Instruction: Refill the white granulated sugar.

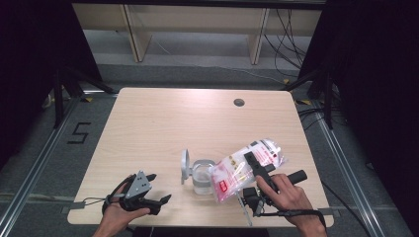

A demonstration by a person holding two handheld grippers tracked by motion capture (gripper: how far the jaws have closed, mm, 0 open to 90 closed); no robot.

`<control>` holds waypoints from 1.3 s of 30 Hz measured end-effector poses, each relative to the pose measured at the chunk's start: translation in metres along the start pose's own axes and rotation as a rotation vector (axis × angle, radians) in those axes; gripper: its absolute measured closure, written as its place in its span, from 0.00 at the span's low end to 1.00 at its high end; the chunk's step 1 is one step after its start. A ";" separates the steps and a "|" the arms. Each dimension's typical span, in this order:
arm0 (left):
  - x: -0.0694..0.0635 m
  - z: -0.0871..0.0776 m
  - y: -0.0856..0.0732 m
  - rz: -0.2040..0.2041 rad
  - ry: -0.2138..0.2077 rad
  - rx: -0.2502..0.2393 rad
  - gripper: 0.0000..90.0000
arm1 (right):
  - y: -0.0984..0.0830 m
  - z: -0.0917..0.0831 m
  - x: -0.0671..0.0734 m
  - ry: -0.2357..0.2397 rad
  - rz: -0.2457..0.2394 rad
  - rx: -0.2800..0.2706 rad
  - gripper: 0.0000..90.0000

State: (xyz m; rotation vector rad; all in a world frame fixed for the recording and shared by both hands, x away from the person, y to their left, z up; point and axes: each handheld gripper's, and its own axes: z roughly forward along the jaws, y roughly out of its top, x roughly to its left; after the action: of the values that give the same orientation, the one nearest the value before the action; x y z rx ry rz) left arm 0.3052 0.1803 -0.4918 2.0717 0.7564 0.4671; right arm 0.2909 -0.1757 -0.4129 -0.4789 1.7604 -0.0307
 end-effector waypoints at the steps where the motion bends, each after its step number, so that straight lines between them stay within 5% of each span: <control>1: 0.000 0.000 0.000 0.001 0.000 0.001 0.17 | 0.000 0.000 0.000 0.004 -0.002 -0.004 0.60; 7: 0.000 0.000 0.000 -0.002 -0.003 -0.006 0.17 | 0.003 -0.001 0.001 0.004 0.017 0.011 0.60; 9: 0.000 -0.001 0.000 0.006 -0.013 -0.008 0.17 | 0.004 0.001 -0.003 -0.011 -0.034 -0.008 0.61; 13: 0.001 -0.001 0.000 0.017 -0.006 0.002 0.17 | 0.005 0.002 -0.003 0.002 -0.040 -0.005 0.61; 15: 0.000 0.000 0.000 0.015 -0.007 0.001 0.17 | 0.004 0.001 0.000 0.006 0.002 0.008 0.61; 19: 0.000 0.001 0.000 0.012 -0.011 -0.004 0.17 | 0.003 0.000 -0.001 0.002 -0.003 0.013 0.61; 20: 0.000 0.000 0.000 0.012 -0.009 0.008 0.17 | 0.003 0.001 -0.004 -0.001 -0.040 0.005 0.61; 21: -0.001 -0.001 0.000 0.005 -0.004 0.004 0.17 | 0.002 0.000 -0.001 0.000 -0.001 0.015 0.61; 28: 0.000 -0.001 0.001 0.007 -0.011 0.012 0.17 | 0.002 0.000 -0.004 -0.003 -0.045 0.006 0.61; 33: 0.000 -0.001 0.000 0.009 -0.004 0.005 0.17 | 0.001 -0.001 -0.001 0.003 -0.020 0.021 0.61; 35: -0.001 -0.001 0.000 0.003 -0.001 0.008 0.17 | 0.001 0.000 -0.004 0.001 -0.069 0.013 0.61; 39: 0.000 0.000 0.001 0.010 -0.004 -0.003 0.17 | 0.000 -0.001 -0.005 0.009 -0.070 0.024 0.61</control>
State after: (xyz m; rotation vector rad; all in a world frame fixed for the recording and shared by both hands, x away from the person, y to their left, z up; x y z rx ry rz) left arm 0.3052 0.1802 -0.4911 2.0743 0.7429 0.4685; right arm 0.2907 -0.1740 -0.4087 -0.5238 1.7498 -0.1040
